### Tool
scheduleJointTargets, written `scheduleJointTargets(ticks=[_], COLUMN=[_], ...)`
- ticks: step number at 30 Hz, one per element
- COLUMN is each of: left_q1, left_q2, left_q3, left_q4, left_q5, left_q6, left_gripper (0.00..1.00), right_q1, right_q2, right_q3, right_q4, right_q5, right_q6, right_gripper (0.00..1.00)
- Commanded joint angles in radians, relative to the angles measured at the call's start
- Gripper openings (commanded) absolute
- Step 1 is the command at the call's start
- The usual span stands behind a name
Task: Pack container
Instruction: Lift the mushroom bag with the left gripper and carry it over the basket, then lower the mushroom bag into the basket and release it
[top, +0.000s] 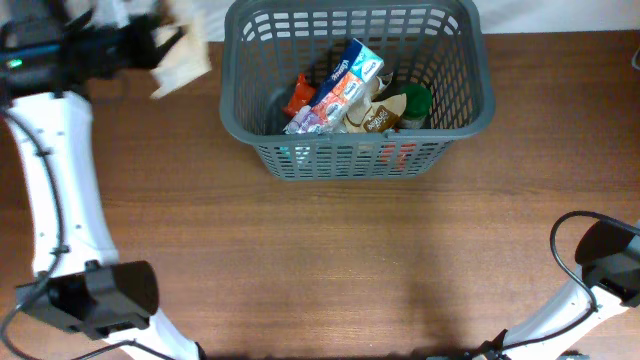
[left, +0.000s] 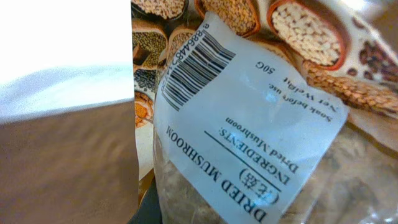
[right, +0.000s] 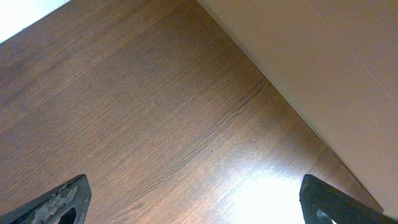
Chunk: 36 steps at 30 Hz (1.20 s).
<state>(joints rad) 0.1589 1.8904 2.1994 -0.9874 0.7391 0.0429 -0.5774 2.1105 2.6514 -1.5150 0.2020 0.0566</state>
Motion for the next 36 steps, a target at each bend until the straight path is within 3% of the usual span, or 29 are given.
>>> scheduleJointTargets(ticks=[1,8,16,20,29,34,36], left_q1=[-0.142,-0.389,-0.601,-0.623,-0.593,-0.593,-0.593], left_q2=[-0.006,-0.005,0.051,0.123,0.297,0.343,0.343], left_q3=[0.108,0.154,0.154,0.154,0.154,0.154,0.154], left_q4=[0.017,0.087,0.09,0.09,0.048,-0.011,-0.023], left_q5=[-0.087,-0.306,-0.667,-0.747,-0.747,-0.747,-0.747], left_q6=[0.0,0.083,0.2,0.203,0.198,0.198,0.198], left_gripper=[0.02,0.02,0.02,0.02,0.02,0.21,0.47], right_q1=[0.0,0.0,0.0,0.0,0.0,0.0,0.0], right_q2=[-0.011,-0.011,-0.011,-0.011,-0.011,-0.011,-0.011], right_q3=[-0.002,-0.002,-0.002,-0.002,-0.002,-0.002,-0.002], right_q4=[0.0,0.0,0.0,0.0,0.0,0.0,0.0], right_q5=[0.012,0.012,0.012,0.012,0.012,0.012,0.012], right_q6=[0.015,0.015,0.015,0.015,0.015,0.015,0.015], right_gripper=[0.99,0.99,0.99,0.99,0.99,0.99,0.99])
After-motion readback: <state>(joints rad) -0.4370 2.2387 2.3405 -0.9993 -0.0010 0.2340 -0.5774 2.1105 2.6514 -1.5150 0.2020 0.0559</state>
